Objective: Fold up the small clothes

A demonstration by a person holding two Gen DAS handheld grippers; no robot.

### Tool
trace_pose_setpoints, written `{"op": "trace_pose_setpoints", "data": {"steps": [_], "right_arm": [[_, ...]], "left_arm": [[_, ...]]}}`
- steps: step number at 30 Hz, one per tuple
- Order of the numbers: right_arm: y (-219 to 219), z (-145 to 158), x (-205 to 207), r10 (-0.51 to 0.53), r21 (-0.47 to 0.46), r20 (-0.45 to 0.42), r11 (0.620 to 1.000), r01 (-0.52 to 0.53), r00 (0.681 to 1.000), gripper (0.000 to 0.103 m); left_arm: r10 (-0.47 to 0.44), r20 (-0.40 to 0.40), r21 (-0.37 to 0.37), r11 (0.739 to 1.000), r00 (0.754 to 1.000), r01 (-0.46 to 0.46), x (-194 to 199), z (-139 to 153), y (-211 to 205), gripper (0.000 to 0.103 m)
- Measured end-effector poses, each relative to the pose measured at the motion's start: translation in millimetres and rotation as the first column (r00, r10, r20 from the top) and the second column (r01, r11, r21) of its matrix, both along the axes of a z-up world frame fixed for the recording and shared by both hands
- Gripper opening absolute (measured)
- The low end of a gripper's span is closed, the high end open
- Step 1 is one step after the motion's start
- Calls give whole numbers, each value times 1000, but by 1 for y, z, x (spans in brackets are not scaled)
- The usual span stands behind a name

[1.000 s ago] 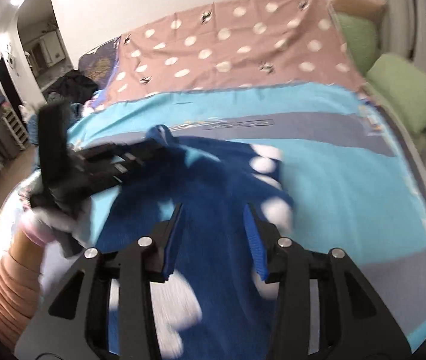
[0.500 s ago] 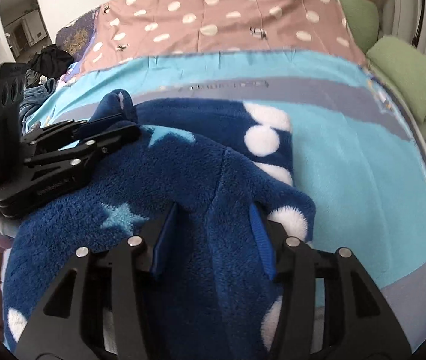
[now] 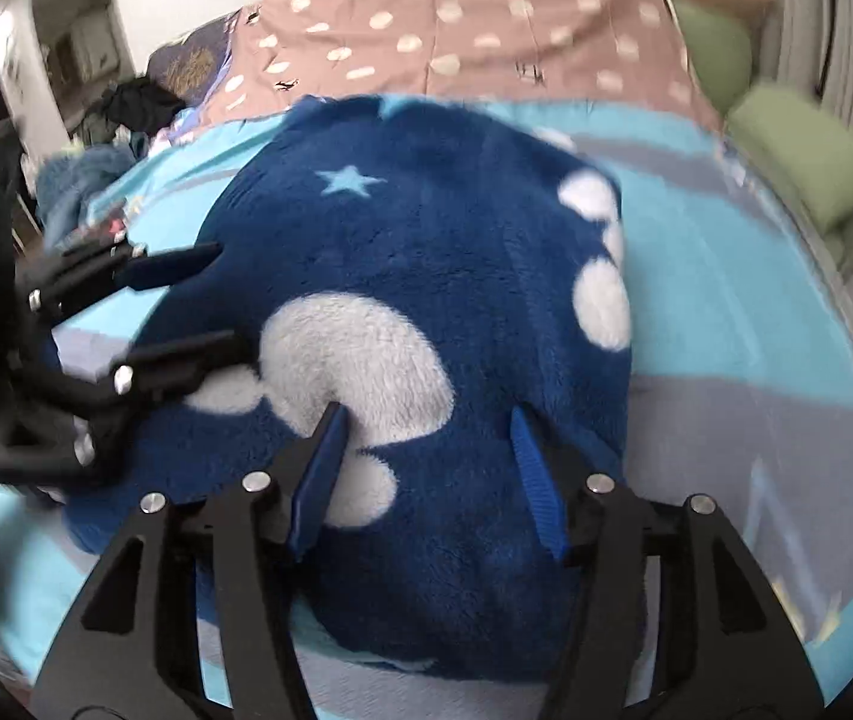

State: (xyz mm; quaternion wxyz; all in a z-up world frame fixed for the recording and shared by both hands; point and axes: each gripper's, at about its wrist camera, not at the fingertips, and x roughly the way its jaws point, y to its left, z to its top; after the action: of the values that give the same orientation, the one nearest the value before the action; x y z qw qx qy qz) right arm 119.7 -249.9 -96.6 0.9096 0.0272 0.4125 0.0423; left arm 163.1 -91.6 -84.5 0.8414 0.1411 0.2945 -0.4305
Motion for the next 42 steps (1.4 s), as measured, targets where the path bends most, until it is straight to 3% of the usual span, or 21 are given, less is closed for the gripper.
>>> {"op": "trace_pose_setpoints", "data": {"steps": [2,5,9,14,17,20,29,36,42], "right_arm": [[-6,7,2,-44,60,-39,997,46,998,57],[-21,19,-14,-66,158,-18,985,69,998,56],[-55,27,-63,-164,328,9,932,152,986,68],[-89,0,-109,-249,568,-96,781,258,964,82],[-92,-25,-111,-235,661,-202,684,309,951,82],[-84,-40,-104,-200,709,-264,623,330,944,85],[-71,-46,-66,-271,701,-271,602,383,923,100],[-66,-47,-43,-347,687,-266,586,430,899,101],[-57,-44,-35,-391,659,-265,594,461,882,101]], "left_arm": [[9,10,17,1000,1000,-9,-3,0,0,61],[33,1,20,999,999,-33,-4,1,5,61],[52,-10,-5,999,999,-52,-9,1,7,61],[57,-14,-18,998,998,-58,-8,1,7,61],[68,-18,-24,997,998,-68,-8,2,7,61],[81,-21,-27,996,997,-81,-10,2,7,61],[91,-28,-48,995,995,-92,-8,1,9,61],[91,-25,-67,993,996,-93,-9,-1,10,62],[81,-26,-85,993,996,-83,-8,-2,12,63]]}}
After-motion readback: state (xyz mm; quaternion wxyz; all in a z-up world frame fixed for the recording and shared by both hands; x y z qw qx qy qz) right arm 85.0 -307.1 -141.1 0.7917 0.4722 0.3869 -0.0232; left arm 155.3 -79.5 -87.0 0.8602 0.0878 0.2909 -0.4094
